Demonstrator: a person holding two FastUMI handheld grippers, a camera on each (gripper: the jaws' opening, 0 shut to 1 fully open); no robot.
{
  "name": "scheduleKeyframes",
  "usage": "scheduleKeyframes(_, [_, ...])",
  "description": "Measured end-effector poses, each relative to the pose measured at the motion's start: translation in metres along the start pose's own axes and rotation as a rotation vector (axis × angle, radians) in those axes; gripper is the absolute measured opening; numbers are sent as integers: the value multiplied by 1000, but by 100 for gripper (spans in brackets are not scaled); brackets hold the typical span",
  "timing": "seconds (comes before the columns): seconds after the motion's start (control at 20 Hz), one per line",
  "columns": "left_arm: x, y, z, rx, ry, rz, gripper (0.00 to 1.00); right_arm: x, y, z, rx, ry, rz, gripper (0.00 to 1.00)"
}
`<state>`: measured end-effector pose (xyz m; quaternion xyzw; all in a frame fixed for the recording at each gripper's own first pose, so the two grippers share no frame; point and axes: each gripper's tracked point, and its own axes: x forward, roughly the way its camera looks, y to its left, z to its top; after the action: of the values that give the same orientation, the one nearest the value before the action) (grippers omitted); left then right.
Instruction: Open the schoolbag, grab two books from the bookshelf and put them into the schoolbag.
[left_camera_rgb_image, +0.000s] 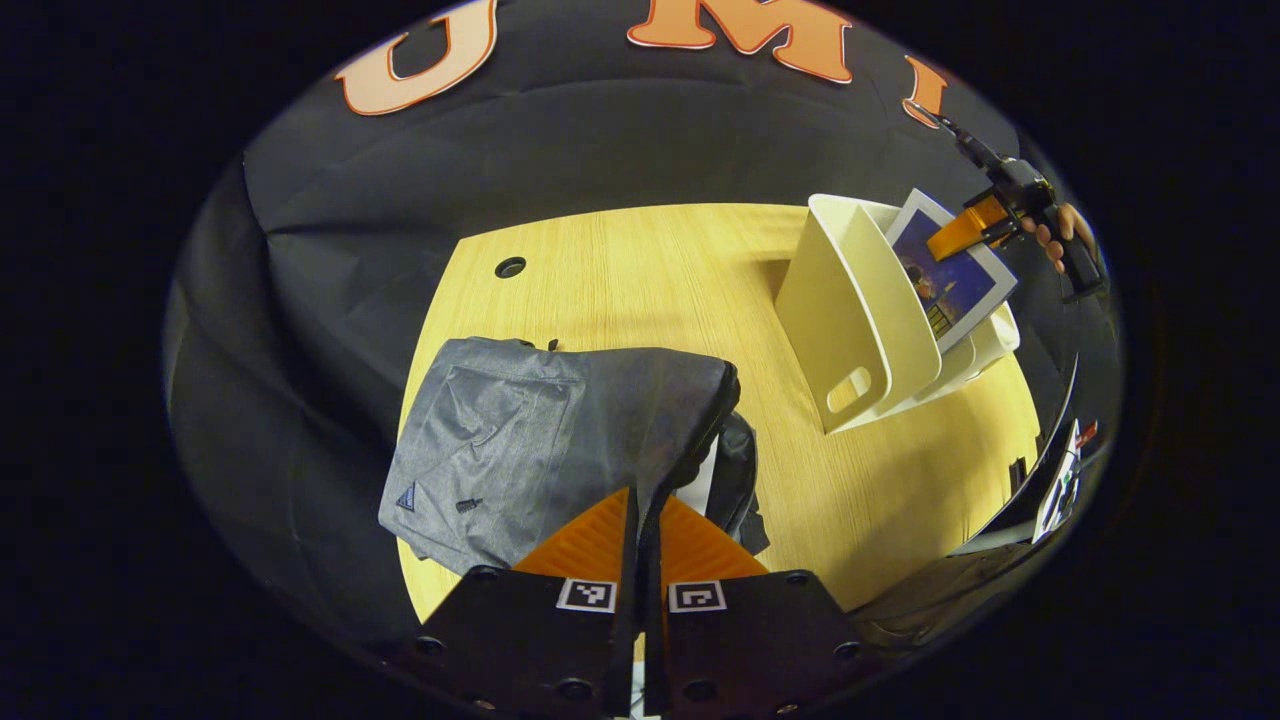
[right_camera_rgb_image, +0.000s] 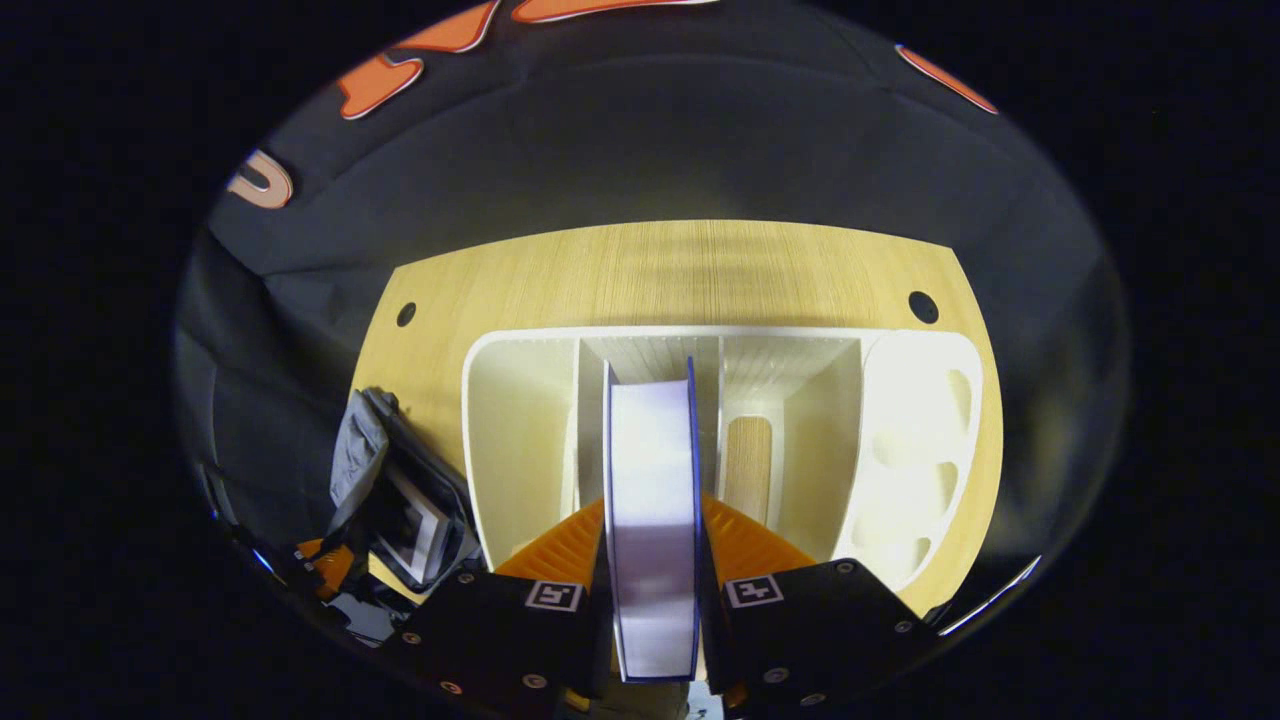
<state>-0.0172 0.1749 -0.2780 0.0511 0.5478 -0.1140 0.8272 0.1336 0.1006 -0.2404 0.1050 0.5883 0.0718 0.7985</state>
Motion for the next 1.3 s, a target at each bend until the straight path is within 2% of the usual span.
scheduleKeyframes(0.45, [-2,2,-2,55,-24,-73,5,-71,-6,-14,117,-124,-11,37])
scheduleKeyframes(0.75, [-4,7,-2,77,-44,-129,5,-112,5,-30,188,-198,2,37])
scheduleKeyframes(0.95, [-6,10,-2,115,-49,-165,5,-141,20,-43,244,-258,46,37])
scheduleKeyframes(1.3, [-9,16,-4,177,-62,-228,5,-161,57,-87,346,-306,136,37])
